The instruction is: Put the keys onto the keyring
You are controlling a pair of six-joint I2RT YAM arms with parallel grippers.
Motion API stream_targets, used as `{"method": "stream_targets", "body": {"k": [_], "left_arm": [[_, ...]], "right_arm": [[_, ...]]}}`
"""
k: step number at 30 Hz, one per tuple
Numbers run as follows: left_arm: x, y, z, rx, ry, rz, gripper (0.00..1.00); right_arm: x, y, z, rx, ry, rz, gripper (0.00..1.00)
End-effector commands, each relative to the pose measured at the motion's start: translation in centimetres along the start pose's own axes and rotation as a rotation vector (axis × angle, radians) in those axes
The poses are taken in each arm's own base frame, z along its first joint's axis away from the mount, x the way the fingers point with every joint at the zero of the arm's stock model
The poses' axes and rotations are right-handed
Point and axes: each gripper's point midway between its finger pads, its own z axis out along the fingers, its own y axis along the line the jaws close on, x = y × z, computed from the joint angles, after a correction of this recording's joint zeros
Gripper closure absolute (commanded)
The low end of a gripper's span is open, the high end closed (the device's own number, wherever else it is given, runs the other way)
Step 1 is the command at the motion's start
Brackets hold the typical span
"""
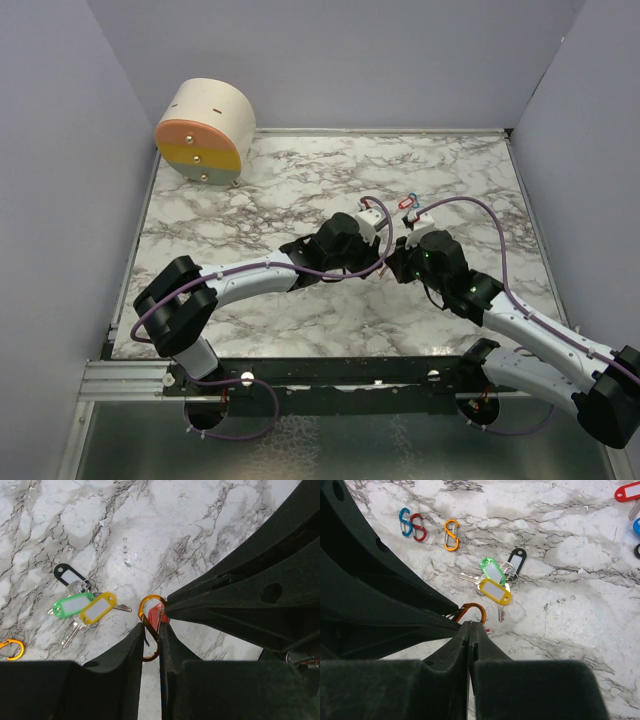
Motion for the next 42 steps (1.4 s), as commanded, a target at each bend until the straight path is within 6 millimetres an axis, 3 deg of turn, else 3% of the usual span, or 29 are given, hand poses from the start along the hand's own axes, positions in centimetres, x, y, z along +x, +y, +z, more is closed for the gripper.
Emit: {"method": "stream_targets", "body": {"k": [1,33,42], "left_arm": [[-1.3,-1.4,0.1,0.056,-0.018,0.022,1.0],[-0.1,-1.1,0.0,0.052,0.026,0.036,1.0],[0.0,-1.1,0.0,0.053,0.028,0.037,0.72]], "right_arm": [[-0.9,0.1,0.1,-0.005,-0.036,-0.01,0.99],[-0.9,-0.9,-0.2,0.051,-0.039,-0.003,0.99],[-0.9,-0.9,-0.2,0.052,-0.038,-0.003,0.99]]}}
